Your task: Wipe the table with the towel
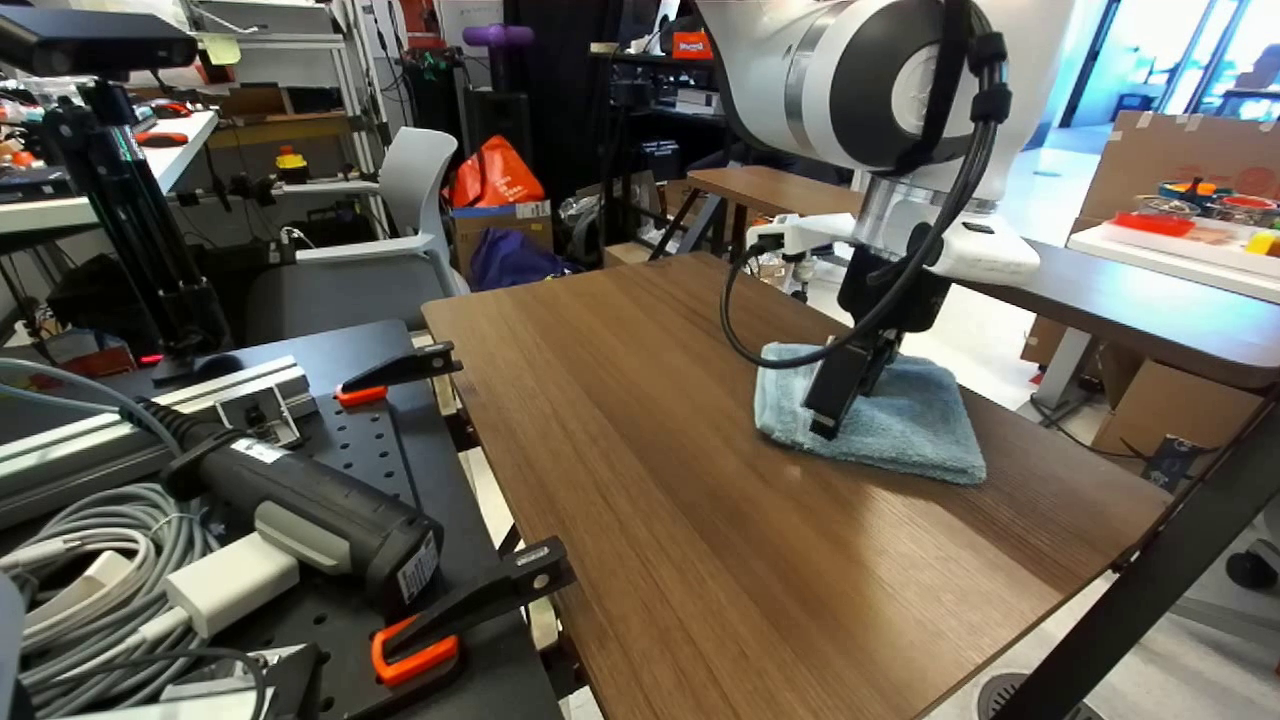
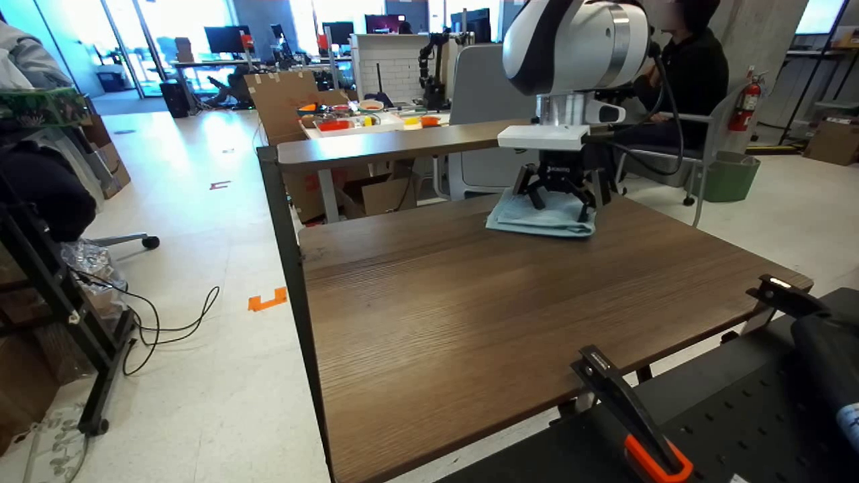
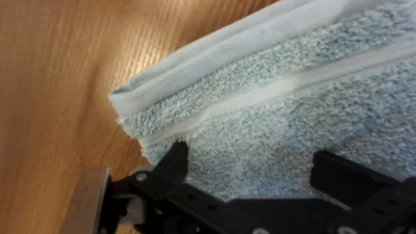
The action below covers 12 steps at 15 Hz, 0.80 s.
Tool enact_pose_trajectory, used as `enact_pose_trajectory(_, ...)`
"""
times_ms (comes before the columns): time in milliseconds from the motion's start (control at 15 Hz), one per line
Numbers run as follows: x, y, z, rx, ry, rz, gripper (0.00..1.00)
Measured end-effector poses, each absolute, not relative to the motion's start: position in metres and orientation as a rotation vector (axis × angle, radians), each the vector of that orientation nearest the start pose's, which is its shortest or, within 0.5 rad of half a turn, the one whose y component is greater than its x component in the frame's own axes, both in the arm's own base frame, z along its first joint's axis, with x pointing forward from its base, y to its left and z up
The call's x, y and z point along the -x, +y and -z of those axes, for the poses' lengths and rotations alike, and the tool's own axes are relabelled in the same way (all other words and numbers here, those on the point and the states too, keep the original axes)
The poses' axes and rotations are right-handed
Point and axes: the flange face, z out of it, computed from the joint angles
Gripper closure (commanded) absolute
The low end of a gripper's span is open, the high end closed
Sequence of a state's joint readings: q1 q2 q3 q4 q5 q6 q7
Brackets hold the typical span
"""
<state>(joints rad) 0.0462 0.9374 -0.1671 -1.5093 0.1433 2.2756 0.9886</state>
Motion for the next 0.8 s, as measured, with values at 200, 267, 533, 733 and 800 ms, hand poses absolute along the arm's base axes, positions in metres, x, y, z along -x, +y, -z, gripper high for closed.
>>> enact_pose_trajectory(200,-0.677,-0.095,-0.087,2.658,1.890,-0.019,0.00)
enact_pose_trajectory(267,-0.675,-0.105,-0.087,2.656,1.939,-0.004,0.00)
enact_pose_trajectory(533,-0.667,-0.133,-0.087,2.690,2.070,-0.027,0.00)
enact_pose_trajectory(733,-0.654,-0.146,-0.087,2.770,2.115,-0.066,0.00)
enact_pose_trajectory(800,-0.648,-0.147,-0.087,2.807,2.111,-0.082,0.00)
